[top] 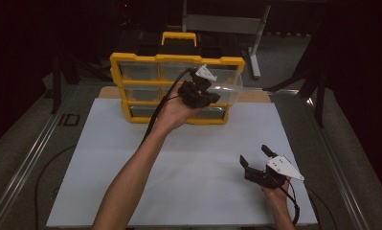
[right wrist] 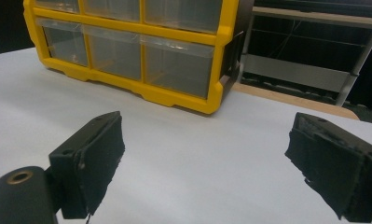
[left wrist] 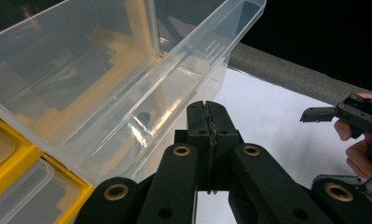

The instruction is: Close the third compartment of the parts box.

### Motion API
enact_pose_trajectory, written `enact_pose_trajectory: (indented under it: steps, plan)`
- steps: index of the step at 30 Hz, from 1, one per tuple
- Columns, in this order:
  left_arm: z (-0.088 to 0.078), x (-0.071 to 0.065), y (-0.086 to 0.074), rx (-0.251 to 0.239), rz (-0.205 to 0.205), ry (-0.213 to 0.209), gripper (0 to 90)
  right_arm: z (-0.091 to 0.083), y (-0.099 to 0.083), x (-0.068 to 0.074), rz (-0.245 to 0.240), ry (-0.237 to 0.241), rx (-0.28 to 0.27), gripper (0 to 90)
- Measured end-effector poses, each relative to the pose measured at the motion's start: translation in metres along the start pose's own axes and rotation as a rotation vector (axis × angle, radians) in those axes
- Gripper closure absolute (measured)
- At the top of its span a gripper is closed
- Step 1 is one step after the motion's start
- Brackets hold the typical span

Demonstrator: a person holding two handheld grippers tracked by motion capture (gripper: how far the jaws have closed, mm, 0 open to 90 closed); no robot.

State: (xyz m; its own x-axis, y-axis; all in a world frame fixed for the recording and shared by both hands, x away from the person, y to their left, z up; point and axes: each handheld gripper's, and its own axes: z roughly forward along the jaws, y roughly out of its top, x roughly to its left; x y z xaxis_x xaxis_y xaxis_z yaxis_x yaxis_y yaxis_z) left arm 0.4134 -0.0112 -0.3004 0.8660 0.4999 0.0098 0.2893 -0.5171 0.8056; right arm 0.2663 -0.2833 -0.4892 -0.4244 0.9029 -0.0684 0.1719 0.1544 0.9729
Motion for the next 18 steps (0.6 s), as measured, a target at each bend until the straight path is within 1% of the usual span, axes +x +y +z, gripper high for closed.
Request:
enact_pose_trajectory:
  steps: [7, 16, 18]
  plan:
    - [0.0001, -0.0003, 0.0013, -0.012, -0.001, 0.011, 90.0, 0.0002, -0.0001, 0.0000, -0.004, 0.001, 0.001, 10.3]
    - [0.0012, -0.0006, 0.0033, -0.031, -0.014, 0.023, 90.0, 0.0002, -0.0001, 0.0000, -0.007, 0.000, 0.001, 10.3]
    - [0.0018, -0.0009, 0.0040, -0.030, -0.013, 0.031, 90.0, 0.0002, -0.0001, -0.0001, -0.008, 0.000, 0.000, 10.3]
